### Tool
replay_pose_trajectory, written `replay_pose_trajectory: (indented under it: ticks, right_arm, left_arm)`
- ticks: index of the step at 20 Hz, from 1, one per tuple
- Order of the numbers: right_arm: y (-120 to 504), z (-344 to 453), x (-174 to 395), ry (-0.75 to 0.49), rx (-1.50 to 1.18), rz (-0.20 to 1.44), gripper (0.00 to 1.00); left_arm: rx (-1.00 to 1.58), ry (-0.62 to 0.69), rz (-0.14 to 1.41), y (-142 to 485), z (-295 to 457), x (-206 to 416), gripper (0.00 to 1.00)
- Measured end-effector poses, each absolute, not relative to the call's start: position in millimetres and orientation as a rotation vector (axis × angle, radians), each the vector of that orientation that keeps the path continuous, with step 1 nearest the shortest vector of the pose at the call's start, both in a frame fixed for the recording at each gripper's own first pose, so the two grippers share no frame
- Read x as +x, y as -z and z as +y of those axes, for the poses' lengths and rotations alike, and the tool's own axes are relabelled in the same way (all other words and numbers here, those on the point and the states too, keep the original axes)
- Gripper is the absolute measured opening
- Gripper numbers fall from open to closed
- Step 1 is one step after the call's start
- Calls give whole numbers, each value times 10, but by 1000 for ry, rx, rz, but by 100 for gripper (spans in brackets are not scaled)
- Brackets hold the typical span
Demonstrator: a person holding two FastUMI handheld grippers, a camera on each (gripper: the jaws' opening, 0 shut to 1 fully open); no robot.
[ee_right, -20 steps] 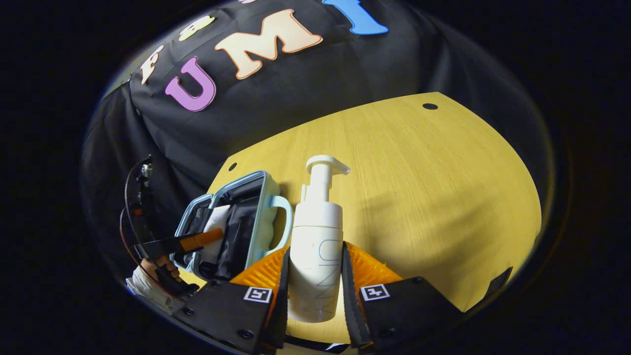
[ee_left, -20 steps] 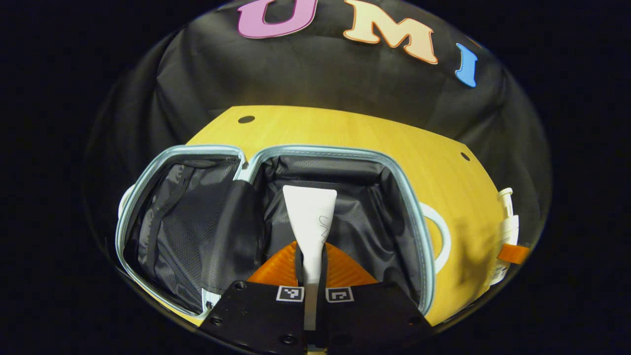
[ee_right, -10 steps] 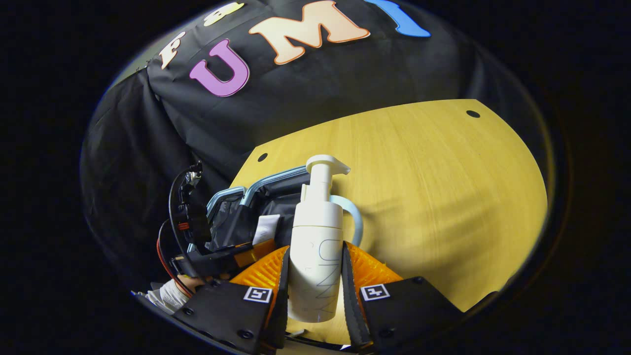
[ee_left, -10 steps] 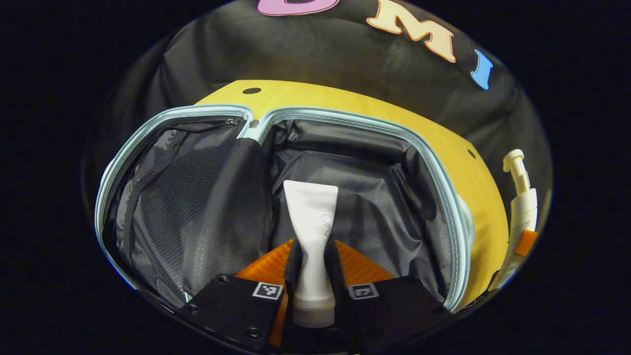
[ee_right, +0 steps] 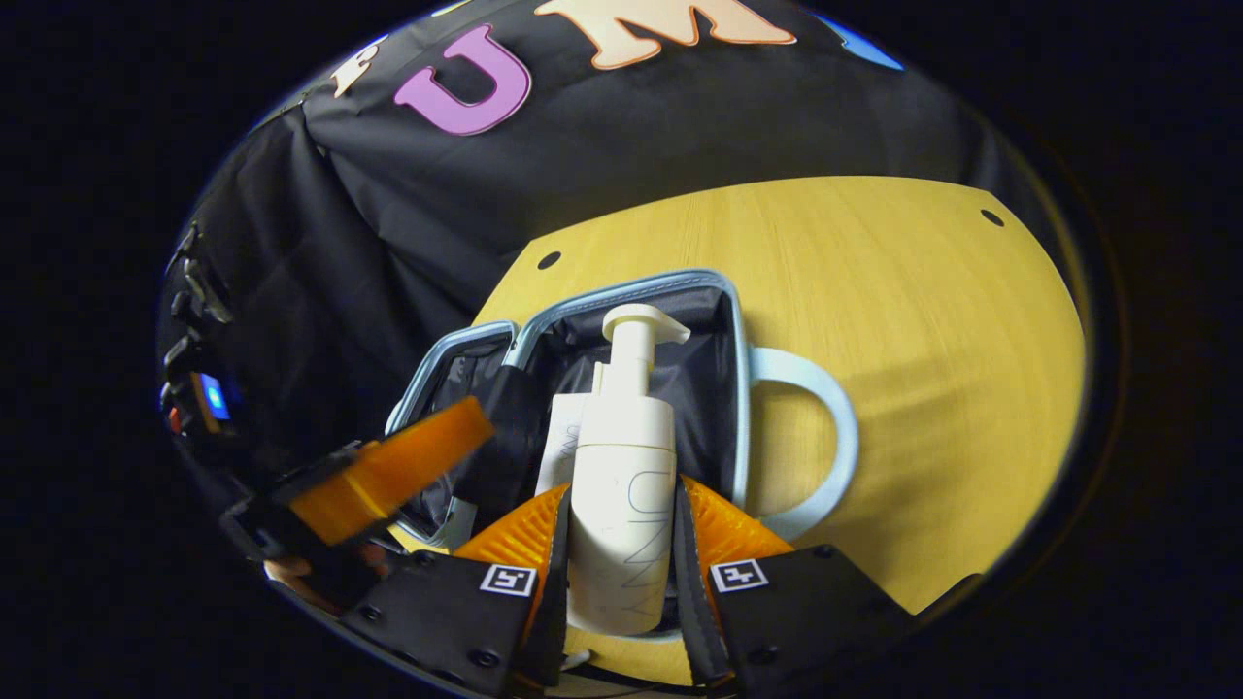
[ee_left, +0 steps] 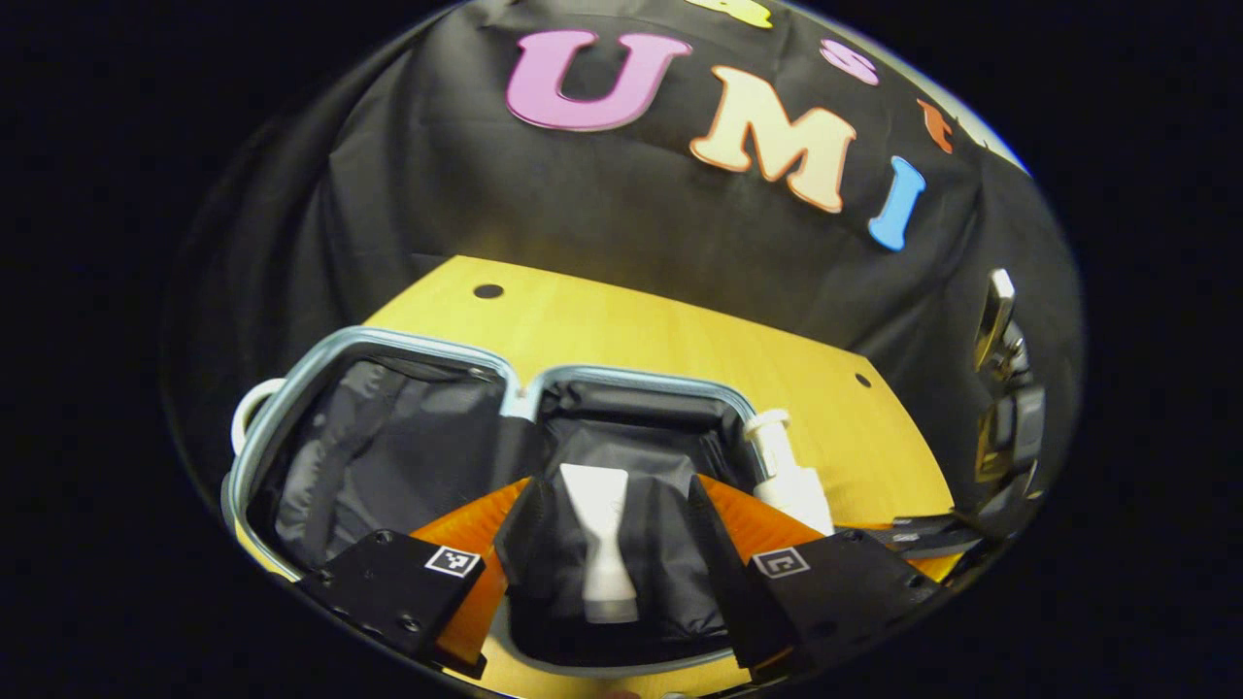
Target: First open the suitcase, pack the skin care products into it, and then close the suitcase.
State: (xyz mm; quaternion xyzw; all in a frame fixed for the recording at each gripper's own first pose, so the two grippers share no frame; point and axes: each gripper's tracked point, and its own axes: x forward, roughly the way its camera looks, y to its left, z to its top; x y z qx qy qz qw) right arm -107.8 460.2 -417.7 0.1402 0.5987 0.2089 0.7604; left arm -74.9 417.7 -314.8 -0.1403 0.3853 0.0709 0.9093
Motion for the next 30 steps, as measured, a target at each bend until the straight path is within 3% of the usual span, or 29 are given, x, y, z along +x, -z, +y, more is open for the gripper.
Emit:
replay_pose_trajectory:
  ticks: [10, 15, 16, 17, 19, 20, 25, 26, 27, 30]
  right_arm:
    - [4669, 4793, -1249, -391, 116, 1419, 51]
    - [4555, 4839, -1111, -379, 145, 1377, 65]
    - [4514, 4860, -1057, -385, 163, 1354, 75]
    - [4417, 4883, -984, -392, 189, 1329, 83]
    - [4249, 4939, -847, -399, 232, 1269, 81]
    - [4171, 4916, -802, -401, 242, 1239, 94]
    - [3946, 4747, -607, -383, 247, 1143, 97]
    - [3907, 4697, -584, -373, 243, 1128, 92]
    - [3873, 4640, -550, -360, 240, 1116, 97]
    - [3815, 4439, -470, -314, 223, 1089, 93]
  left_arm:
    - [-270, -484, 776, 2901, 5717, -1527, 86]
    - [-246, -563, 789, 3004, 6302, -1654, 86]
    - [-232, -571, 792, 3010, 6418, -1646, 82]
    - [-217, -580, 796, 3012, 6536, -1654, 86]
    - [-203, -589, 806, 3039, 6734, -1631, 86]
    - [-199, -590, 809, 3059, 6820, -1604, 86]
    - [-188, -594, 870, 3352, 7157, -1514, 86]
    - [-193, -602, 877, 3407, 7232, -1490, 86]
    - [-198, -615, 885, 3463, 7334, -1488, 86]
    - [-238, -628, 929, 3681, 7492, -1513, 86]
